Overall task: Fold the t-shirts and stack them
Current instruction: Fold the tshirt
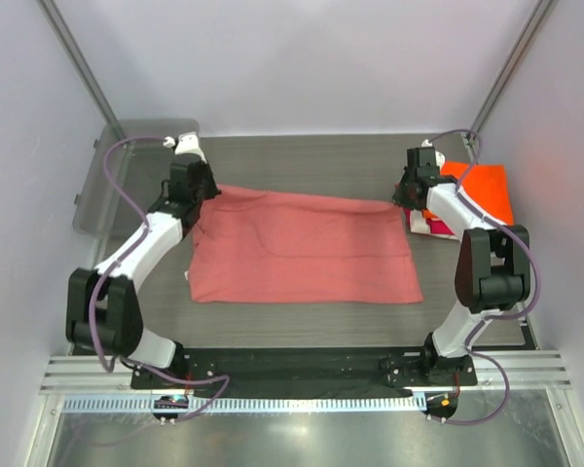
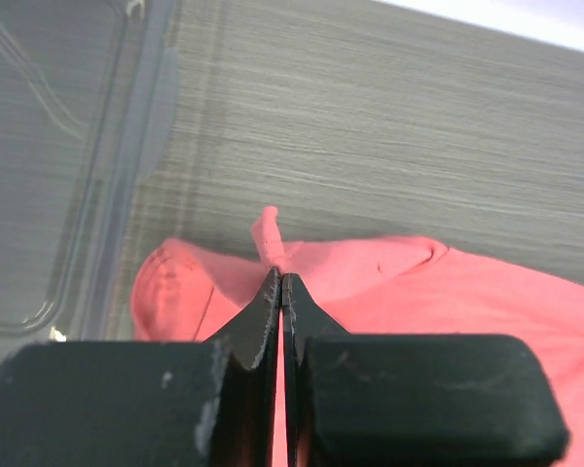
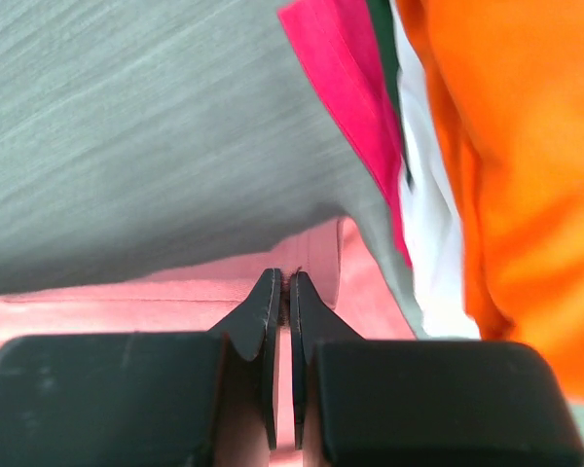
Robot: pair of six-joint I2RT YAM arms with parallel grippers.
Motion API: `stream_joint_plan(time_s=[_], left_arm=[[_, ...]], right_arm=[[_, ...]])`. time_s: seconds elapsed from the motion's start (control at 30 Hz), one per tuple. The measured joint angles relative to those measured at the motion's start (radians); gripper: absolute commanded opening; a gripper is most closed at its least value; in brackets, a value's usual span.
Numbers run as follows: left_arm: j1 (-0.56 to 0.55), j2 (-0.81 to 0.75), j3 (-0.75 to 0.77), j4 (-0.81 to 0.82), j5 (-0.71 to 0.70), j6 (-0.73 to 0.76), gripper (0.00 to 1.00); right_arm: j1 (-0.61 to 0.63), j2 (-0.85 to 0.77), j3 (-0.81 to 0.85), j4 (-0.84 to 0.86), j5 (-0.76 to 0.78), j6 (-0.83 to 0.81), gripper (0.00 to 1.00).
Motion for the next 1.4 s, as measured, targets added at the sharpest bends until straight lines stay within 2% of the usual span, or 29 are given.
stream_joint_plan(time_s=[0.3, 0.57, 0.77, 0.97, 1.0, 1.03, 1.07, 1.1, 1.13, 1.17, 1.2, 1.27, 1.4], left_arm=[[-0.064, -0.351, -0.288, 0.054, -0.083, -0.004, 0.00], [-0.097, -0.610, -0.516, 0.040, -0.167, -0.016, 0.00], [-0.137, -0.782, -0.591, 0.030, -0.227, -0.023, 0.00], [-0.167, -0.829, -0.601, -0.022, -0.252, -0.056, 0.00], [-0.167, -0.840, -0.605, -0.040, -0.255, -0.065, 0.00], [-0.167, -0.852, -0.609, -0.060, -0.258, -0.077, 0.00], [-0.167, -0.868, -0.614, -0.087, -0.260, -0.090, 0.03], [-0.167, -0.880, -0.618, -0.106, -0.259, -0.099, 0.09], [-0.167, -0.893, -0.625, -0.122, -0.258, -0.111, 0.18], [-0.167, -0.905, -0.631, -0.141, -0.257, -0.118, 0.38], [-0.167, -0.921, -0.640, -0.162, -0.248, -0.135, 0.46], [-0.167, -0.953, -0.663, -0.188, -0.229, -0.161, 0.56], [-0.167, -1.045, -0.721, -0.229, -0.194, -0.207, 0.63]], right_arm=[[0.000, -0.192, -0.194, 0.014, 0.002, 0.008, 0.01], [0.000, -0.286, -0.349, 0.046, -0.002, 0.027, 0.01], [0.000, -0.317, -0.422, 0.065, -0.005, 0.043, 0.01], [0.000, -0.375, -0.473, 0.082, 0.010, 0.060, 0.01], [0.000, -0.388, -0.481, 0.086, 0.011, 0.061, 0.02], [0.000, -0.399, -0.487, 0.089, 0.014, 0.061, 0.08], [0.000, -0.409, -0.495, 0.093, 0.017, 0.063, 0.15], [0.000, -0.418, -0.503, 0.095, 0.019, 0.067, 0.31], [0.000, -0.430, -0.513, 0.098, 0.023, 0.072, 0.49], [0.000, -0.441, -0.525, 0.102, 0.028, 0.081, 0.53], [0.000, -0.457, -0.537, 0.108, 0.033, 0.086, 0.56], [0.000, -0.510, -0.582, 0.128, 0.037, 0.090, 0.57], [0.008, -0.595, -0.621, 0.158, 0.005, 0.091, 0.55]])
